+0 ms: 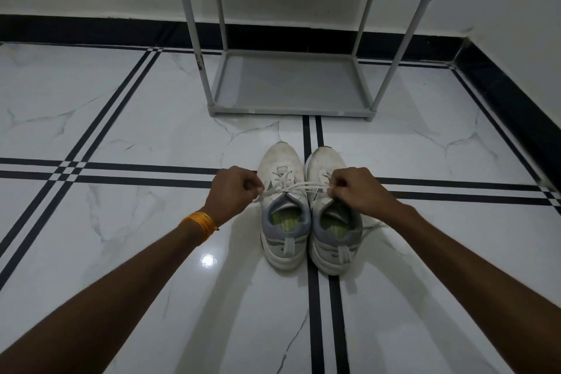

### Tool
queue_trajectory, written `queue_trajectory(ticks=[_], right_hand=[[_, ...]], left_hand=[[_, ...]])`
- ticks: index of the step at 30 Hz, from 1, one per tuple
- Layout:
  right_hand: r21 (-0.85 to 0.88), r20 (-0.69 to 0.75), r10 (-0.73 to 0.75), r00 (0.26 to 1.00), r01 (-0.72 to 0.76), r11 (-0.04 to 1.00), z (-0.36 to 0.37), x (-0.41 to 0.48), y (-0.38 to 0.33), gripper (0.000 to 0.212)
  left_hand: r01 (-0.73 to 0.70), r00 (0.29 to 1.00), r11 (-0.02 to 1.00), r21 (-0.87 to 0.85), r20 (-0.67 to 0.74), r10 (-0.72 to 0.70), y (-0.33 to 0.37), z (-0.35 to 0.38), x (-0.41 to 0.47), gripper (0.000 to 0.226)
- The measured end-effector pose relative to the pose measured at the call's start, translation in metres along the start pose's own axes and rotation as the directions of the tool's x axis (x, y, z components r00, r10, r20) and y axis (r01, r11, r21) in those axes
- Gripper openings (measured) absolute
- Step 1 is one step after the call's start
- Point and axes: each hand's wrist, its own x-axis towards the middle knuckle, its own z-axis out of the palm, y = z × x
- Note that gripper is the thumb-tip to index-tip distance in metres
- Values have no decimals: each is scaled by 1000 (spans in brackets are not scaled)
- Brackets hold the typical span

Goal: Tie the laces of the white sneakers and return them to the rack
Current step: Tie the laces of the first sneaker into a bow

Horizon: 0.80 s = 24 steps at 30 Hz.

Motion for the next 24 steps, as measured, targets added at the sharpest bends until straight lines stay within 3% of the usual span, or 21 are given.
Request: queue_trajectory(ticks=[4, 9, 13, 17, 20, 24], right_hand=[[182, -64, 99, 993, -86, 979, 0, -1, -3, 14], [120, -115, 37, 993, -23, 993, 9, -4, -7, 21], [-22, -150, -13, 989, 10, 1000, 11, -3, -11, 26], [-232, -179, -42, 983, 0, 973, 13, -6, -12, 21], [-296, -183, -58, 981, 1, 955, 16, -7, -12, 18], [-302, -164, -68, 984, 15, 953, 16, -5, -12, 18]], left_hand=[[-117, 992, 991, 66, 46, 115, 2, -5, 1, 13], [-168, 981, 985, 44, 106, 162, 2, -10, -6, 12], [9, 1000, 993, -120, -17, -11, 2, -6, -7, 13], [139, 990, 981, 138, -13, -139, -4, 3, -9, 16], [30, 999, 928, 370, 30, -44, -2, 10, -16, 35], [-132, 991, 888, 441, 58, 119, -1, 10, -15, 39]])
